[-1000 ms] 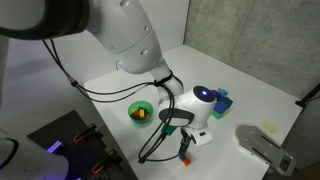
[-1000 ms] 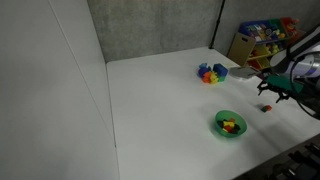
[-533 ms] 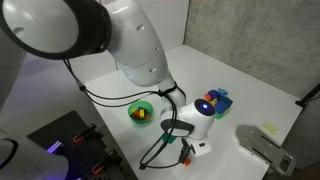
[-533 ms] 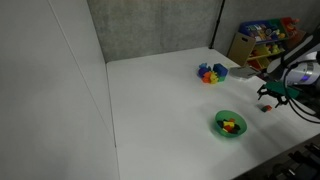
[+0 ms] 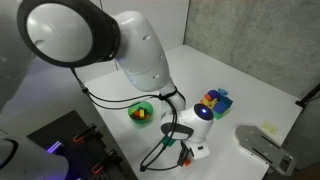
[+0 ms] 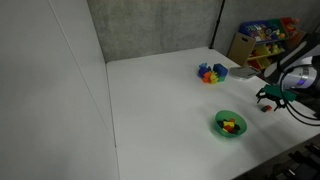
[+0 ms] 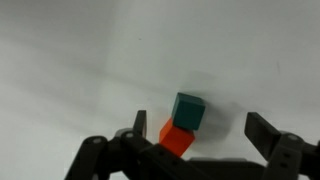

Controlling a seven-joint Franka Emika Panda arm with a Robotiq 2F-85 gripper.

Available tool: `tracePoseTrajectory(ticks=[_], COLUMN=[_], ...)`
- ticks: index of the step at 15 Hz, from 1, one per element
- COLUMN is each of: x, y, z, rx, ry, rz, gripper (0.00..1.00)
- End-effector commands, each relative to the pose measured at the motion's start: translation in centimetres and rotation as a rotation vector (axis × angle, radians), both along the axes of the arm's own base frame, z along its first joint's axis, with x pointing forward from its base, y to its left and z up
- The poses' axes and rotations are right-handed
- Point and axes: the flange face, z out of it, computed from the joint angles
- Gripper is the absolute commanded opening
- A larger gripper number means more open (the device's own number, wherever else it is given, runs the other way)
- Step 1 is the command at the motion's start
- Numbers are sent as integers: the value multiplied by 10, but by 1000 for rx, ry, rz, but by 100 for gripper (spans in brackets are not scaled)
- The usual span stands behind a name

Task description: Pick up a blue block next to the orange block and place it in the green bowl

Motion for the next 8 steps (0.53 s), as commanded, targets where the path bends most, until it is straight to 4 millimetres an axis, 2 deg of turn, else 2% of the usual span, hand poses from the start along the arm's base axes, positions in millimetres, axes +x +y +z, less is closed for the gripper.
tracePoseTrajectory(ticks=[1, 8], x=[5, 8], y=[-3, 2], z=[-7, -13], rx=[-7, -16], ry=[-16, -39], rz=[-25, -10], gripper=[100, 100])
